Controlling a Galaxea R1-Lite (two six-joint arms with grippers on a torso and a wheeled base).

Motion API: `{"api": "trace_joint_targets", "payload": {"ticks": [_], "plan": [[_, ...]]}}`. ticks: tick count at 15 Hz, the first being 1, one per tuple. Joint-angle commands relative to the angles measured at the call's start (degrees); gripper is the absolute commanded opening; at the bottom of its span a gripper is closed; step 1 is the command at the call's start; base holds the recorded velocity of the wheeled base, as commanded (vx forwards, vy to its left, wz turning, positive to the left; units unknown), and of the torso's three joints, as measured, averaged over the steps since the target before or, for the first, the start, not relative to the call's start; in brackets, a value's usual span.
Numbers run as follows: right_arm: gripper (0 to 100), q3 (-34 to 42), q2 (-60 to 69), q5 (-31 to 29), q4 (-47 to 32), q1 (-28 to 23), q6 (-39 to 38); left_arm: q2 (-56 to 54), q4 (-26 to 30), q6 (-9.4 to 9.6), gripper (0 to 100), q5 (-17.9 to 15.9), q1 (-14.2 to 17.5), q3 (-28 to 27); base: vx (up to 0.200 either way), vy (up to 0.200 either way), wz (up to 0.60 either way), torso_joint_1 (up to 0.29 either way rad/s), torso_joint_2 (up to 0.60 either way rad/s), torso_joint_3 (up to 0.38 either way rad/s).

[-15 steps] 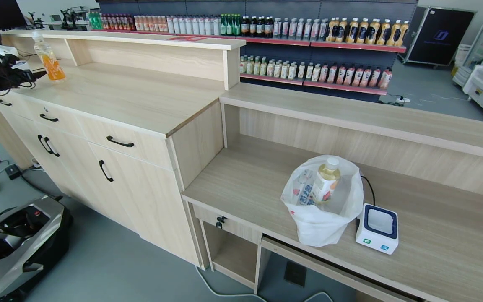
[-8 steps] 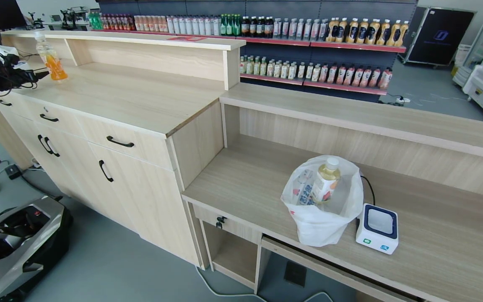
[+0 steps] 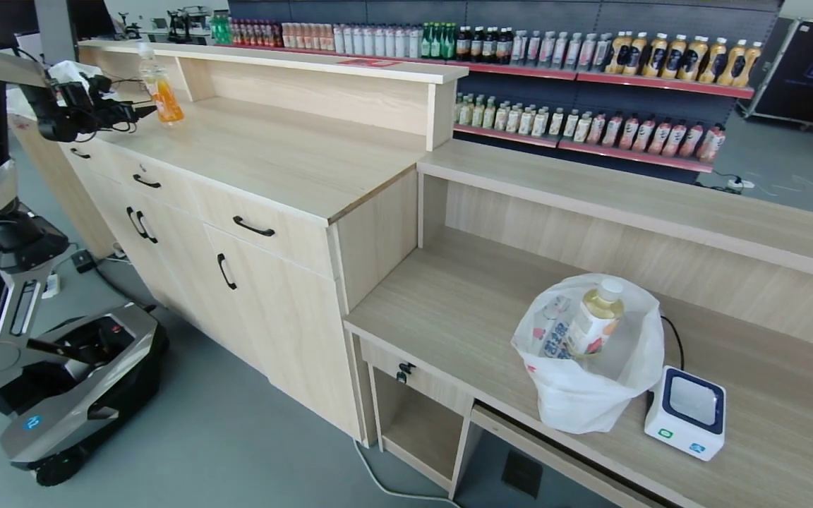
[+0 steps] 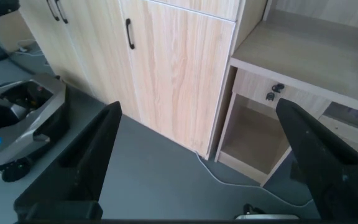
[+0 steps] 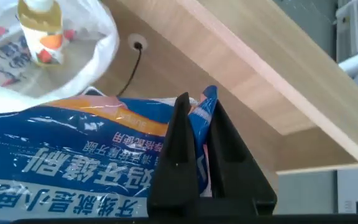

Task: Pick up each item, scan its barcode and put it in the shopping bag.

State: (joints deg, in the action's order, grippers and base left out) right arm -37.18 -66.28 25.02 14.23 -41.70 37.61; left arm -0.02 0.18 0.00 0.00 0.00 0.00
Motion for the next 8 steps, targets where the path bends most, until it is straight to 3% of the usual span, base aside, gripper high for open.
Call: {"api": "trace_joint_targets", "payload": {"ticks": [1, 2, 4, 8], "plan": [[0, -1.40, -3.15, -11.83, 5.72, 16.04, -5.79, 0.02, -0.01, 0.00, 100, 0.00, 0.00, 0.00, 0.000, 0.000, 0.60, 0.012, 0.01, 0.002], [0, -1.14, -5.00, -17.54, 7.75, 26.32, -7.99, 0.02, -0.01, 0.00, 100, 0.00, 0.00, 0.00, 0.000, 0.000, 0.60, -0.007, 0.00, 0.002], [0, -0.08, -7.72, -17.54, 7.92, 34.58, -10.27, 0.02, -0.01, 0.00, 100, 0.00, 0.00, 0.00, 0.000, 0.000, 0.00, 0.000, 0.00, 0.000], [0, 4.49, -12.21, -17.54, 7.92, 38.36, -24.60, 0.02, -0.01, 0.00, 100, 0.00, 0.00, 0.00, 0.000, 0.000, 0.00, 0.000, 0.00, 0.000]]}}
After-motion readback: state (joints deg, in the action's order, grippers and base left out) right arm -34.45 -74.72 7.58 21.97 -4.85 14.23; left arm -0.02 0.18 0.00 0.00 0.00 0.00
